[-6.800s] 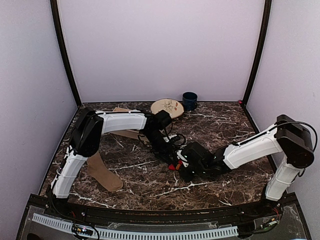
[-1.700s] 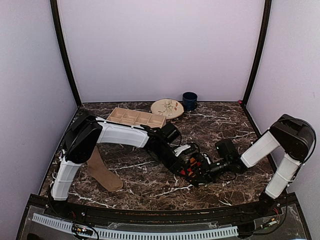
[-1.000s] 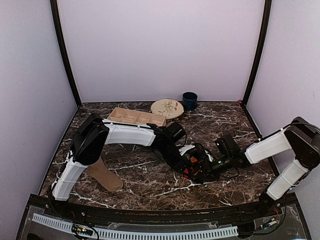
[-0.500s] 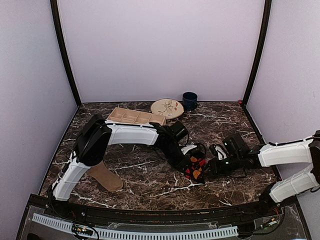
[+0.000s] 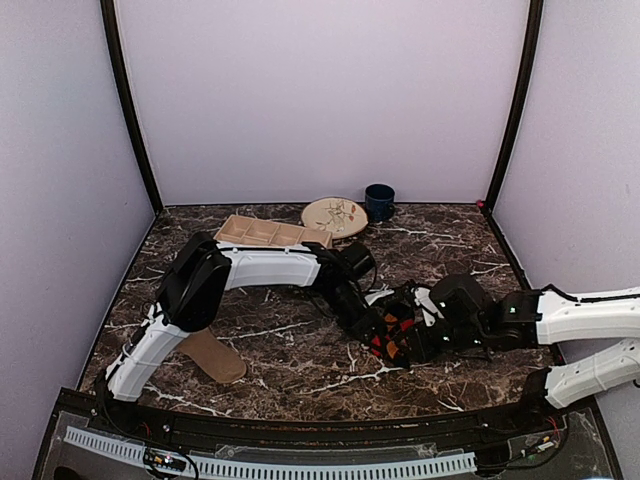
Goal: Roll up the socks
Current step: Roll the sock at the center of the board.
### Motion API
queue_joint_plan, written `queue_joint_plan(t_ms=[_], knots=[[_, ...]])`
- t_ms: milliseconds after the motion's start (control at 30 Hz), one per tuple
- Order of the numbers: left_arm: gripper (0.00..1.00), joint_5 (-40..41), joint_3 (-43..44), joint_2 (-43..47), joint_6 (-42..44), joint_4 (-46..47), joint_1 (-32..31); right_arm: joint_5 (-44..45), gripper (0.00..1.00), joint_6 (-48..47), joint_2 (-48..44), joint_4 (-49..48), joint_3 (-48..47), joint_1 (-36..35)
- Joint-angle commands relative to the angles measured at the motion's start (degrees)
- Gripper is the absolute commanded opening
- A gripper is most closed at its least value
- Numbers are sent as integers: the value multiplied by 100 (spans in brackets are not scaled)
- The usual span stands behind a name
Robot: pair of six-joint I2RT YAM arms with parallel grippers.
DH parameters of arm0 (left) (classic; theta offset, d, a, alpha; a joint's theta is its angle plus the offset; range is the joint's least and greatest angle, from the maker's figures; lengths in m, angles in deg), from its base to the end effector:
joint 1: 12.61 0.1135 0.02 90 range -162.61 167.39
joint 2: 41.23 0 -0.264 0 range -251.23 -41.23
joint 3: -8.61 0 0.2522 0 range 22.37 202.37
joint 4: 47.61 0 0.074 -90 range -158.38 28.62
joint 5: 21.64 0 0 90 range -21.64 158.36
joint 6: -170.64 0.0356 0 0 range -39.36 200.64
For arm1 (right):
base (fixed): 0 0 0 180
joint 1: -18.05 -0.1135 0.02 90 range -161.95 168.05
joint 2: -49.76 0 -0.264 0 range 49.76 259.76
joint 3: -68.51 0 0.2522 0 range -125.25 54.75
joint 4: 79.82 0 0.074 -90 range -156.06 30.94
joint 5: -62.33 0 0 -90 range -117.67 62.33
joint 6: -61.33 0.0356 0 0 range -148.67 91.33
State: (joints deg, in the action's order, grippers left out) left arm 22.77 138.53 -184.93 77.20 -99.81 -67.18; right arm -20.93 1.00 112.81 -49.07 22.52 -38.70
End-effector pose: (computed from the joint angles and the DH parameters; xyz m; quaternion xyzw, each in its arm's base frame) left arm 0.2795 -0.4368 0.1194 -0.4618 -0.7786 0.4244 0.0160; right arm 0.1213 0.1774 0.1938 -0.1975 0.9104 0.2060 0.2994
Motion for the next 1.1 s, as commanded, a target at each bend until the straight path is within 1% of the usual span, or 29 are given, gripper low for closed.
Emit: queue_joint_plan(t_ms=[0, 167, 333, 400, 567, 1067], knots=[[23, 152, -136, -422, 331, -949, 66, 1289, 43, -288, 368, 362, -370, -714], [23, -29, -137, -423, 446, -1115, 132, 1930, 46, -407, 1007, 590, -755, -1348], [23, -128, -106, -409, 687, -1419, 222, 2214, 49, -571, 1611, 794, -1027, -1600], [23, -146, -108, -401, 765, -1499, 255, 2250, 51, -682, 1766, 799, -1133, -1677], [24, -217, -112, -397, 900, -1611, 280, 2337, 52, -913, 2201, 836, -1338, -1813], [24, -438, -88, -423, 1077, -1737, 319, 2220, 53, -1163, 2779, 857, -1645, -2006]])
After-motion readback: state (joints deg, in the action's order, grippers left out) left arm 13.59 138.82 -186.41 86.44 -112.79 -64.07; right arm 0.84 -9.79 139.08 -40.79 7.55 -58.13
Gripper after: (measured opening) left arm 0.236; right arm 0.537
